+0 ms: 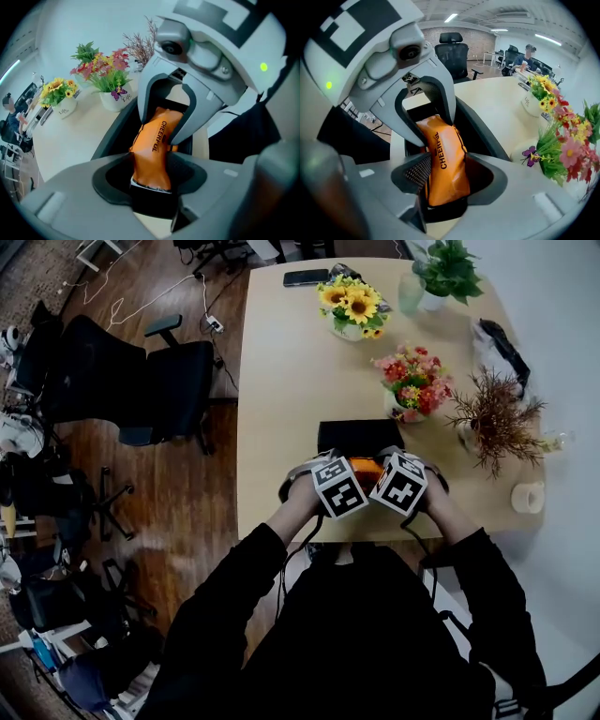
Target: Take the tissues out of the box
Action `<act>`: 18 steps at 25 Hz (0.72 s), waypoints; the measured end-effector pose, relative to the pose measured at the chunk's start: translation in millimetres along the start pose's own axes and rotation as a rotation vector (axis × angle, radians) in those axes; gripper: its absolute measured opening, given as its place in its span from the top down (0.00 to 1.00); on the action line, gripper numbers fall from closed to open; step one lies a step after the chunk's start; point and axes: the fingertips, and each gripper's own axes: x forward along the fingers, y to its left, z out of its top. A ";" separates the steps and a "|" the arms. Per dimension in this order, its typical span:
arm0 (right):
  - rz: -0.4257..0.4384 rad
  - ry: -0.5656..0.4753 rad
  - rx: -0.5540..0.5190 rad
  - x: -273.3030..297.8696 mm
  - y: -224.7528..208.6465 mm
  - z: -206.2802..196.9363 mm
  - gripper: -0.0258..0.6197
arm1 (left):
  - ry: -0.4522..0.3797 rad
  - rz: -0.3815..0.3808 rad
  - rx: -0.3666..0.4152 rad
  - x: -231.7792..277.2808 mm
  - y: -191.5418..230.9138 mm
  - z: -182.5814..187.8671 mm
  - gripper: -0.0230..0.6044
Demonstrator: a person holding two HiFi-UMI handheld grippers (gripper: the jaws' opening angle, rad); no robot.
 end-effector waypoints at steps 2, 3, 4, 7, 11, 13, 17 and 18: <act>-0.041 -0.004 0.006 -4.8 3.6 0.0 0.63 | -0.035 0.013 -0.006 -7.9 -1.0 0.8 0.67; -0.065 -0.011 0.003 -8.5 4.9 1.9 0.64 | -0.048 0.033 0.004 -13.0 -1.2 1.7 0.68; -0.088 -0.022 0.000 -13.4 5.3 4.9 0.65 | -0.060 0.057 0.018 -19.0 -1.0 3.3 0.68; -0.143 -0.064 0.003 -33.4 6.1 15.7 0.66 | -0.093 0.118 0.062 -41.1 -0.9 10.2 0.69; -0.194 -0.095 -0.022 -59.4 14.8 29.7 0.67 | -0.114 0.172 0.086 -68.5 -4.7 12.3 0.70; -0.216 -0.104 -0.043 -70.1 20.3 37.9 0.67 | -0.118 0.202 0.091 -80.3 -5.4 8.8 0.70; -0.250 -0.125 -0.082 -86.3 31.5 56.4 0.67 | -0.144 0.245 0.096 -105.9 -7.3 3.0 0.70; -0.257 -0.131 -0.094 -89.5 33.9 61.3 0.67 | -0.151 0.256 0.094 -111.8 -7.0 1.2 0.70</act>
